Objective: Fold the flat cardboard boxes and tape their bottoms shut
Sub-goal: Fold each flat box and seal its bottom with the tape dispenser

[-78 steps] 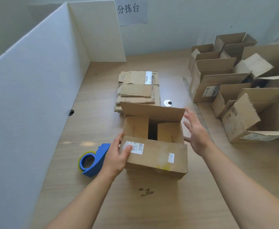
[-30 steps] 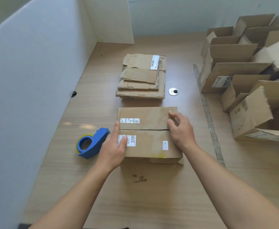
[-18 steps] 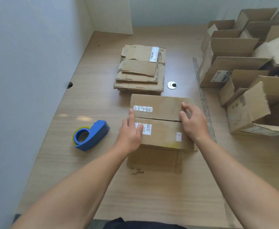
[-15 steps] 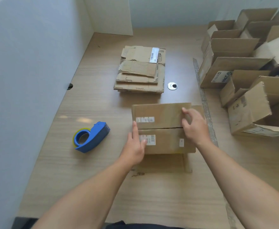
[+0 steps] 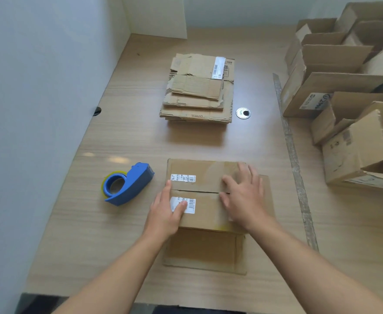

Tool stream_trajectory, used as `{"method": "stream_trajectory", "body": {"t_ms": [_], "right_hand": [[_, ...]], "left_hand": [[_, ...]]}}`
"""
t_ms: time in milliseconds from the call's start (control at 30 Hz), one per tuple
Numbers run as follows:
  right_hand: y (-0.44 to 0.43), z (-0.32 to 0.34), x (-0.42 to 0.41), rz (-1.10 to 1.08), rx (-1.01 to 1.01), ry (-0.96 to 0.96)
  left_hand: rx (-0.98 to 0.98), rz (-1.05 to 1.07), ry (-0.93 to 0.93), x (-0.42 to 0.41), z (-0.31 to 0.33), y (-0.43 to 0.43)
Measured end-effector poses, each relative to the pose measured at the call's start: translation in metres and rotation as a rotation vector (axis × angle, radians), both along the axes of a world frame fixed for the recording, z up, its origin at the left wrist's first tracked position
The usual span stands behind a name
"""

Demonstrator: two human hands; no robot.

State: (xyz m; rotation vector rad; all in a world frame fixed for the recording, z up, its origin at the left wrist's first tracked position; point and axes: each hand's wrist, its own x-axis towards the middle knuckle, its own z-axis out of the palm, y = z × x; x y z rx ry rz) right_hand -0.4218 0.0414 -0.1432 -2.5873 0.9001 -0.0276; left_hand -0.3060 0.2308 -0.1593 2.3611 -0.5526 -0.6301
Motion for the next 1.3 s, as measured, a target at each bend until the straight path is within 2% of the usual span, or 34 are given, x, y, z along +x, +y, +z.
{"method": "stream_trajectory", "body": {"t_ms": [67, 133, 333, 467, 533, 667, 733, 800, 900, 1067, 1200, 1300], "right_hand": [[0.016, -0.004, 0.0, 0.191, 0.003, 0.02], [0.029, -0.014, -0.005, 0.276, 0.008, 0.057], [0.038, -0.027, -0.003, 0.154, -0.146, 0.046], [0.04, -0.031, -0.002, 0.129, -0.179, 0.027], [0.041, -0.034, -0.001, 0.123, -0.184, 0.016], [0.046, -0.034, 0.004, 0.089, -0.145, 0.008], [0.046, -0.03, 0.004, 0.086, -0.057, 0.028], [0.043, -0.025, 0.004, 0.071, 0.013, 0.029], [0.041, -0.021, 0.006, 0.034, 0.074, 0.015], [0.04, -0.021, 0.005, -0.05, 0.18, -0.166], [0.04, -0.016, 0.004, -0.138, 0.34, -0.295], [0.038, -0.014, 0.003, -0.162, 0.435, -0.355]], "left_hand": [[-0.018, 0.025, 0.008, 0.0, -0.002, -0.003], [-0.042, 0.021, 0.013, -0.001, -0.002, -0.004], [-0.132, 0.015, 0.059, 0.005, -0.007, 0.003], [-0.103, -0.039, 0.071, 0.012, -0.006, 0.006], [-0.053, -0.079, -0.036, 0.018, 0.001, 0.008], [0.168, -0.164, -0.517, 0.053, 0.011, 0.034], [0.276, -0.145, -0.662, 0.077, 0.007, 0.053], [0.428, -0.149, -0.639, 0.096, 0.007, 0.065], [0.621, -0.206, -0.457, 0.116, -0.002, 0.069], [0.568, -0.154, -0.395, 0.121, -0.007, 0.057], [0.447, -0.115, -0.236, 0.128, 0.016, 0.037], [0.361, -0.159, -0.278, 0.121, 0.048, 0.031]]}}
